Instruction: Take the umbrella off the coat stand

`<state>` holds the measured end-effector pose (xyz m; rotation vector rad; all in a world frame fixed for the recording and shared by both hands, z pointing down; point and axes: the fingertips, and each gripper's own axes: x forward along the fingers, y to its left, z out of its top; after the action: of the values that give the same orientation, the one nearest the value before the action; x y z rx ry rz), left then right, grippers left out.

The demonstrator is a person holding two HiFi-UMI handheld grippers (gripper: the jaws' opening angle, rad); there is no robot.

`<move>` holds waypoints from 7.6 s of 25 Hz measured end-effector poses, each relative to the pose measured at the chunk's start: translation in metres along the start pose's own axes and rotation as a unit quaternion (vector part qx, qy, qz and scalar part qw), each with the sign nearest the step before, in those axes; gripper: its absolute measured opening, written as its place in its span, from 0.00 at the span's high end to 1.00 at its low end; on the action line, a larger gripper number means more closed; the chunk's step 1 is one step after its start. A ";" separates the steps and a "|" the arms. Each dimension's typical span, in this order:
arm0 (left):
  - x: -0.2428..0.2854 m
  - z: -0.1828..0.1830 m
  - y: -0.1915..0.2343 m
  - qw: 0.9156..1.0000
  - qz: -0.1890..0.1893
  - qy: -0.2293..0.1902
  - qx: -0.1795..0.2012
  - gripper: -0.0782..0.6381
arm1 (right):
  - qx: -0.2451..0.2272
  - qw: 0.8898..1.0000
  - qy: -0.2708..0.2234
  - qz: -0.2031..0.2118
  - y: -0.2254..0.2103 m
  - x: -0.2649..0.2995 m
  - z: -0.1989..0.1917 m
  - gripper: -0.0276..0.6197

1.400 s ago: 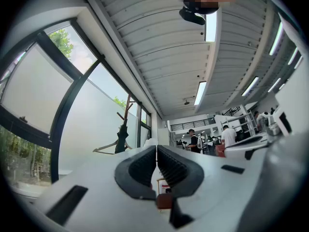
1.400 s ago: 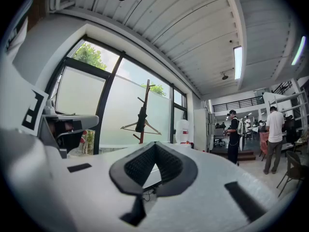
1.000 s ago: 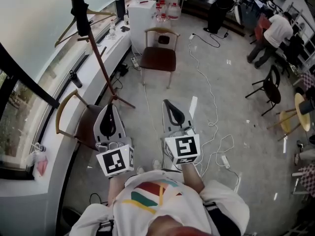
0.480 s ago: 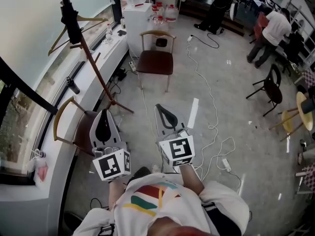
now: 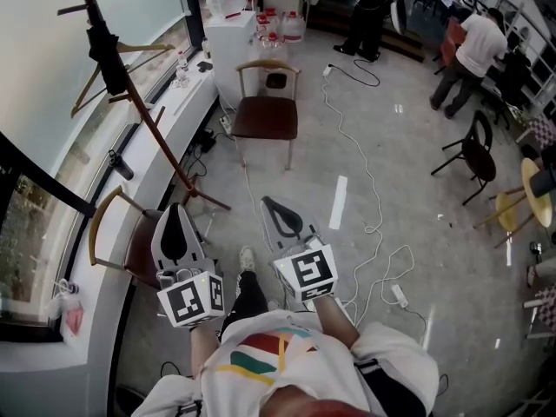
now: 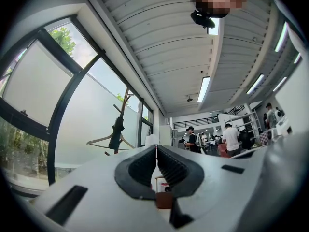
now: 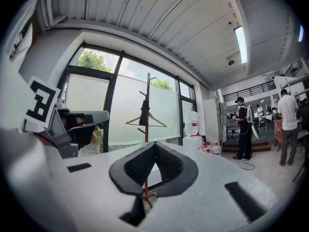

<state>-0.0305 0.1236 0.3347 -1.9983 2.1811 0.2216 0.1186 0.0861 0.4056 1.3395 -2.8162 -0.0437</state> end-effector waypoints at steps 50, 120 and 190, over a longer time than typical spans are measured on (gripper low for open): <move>0.427 -0.060 0.062 0.998 -0.049 -0.046 -0.014 0.88 | 0.029 0.996 -0.061 0.063 -0.144 0.408 0.054 0.96; 0.250 -0.052 0.252 0.954 0.295 -0.019 0.047 0.88 | 0.050 0.934 -0.005 0.354 0.142 0.611 0.143 0.59; 0.315 -0.025 0.192 0.972 0.220 -0.049 0.064 0.88 | 0.003 0.957 -0.204 0.208 -0.027 0.464 0.171 0.60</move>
<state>-0.2488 -0.1708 0.2858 -1.3861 2.4745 0.2240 -0.1589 -0.2878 0.2374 0.7794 -3.3809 -0.3382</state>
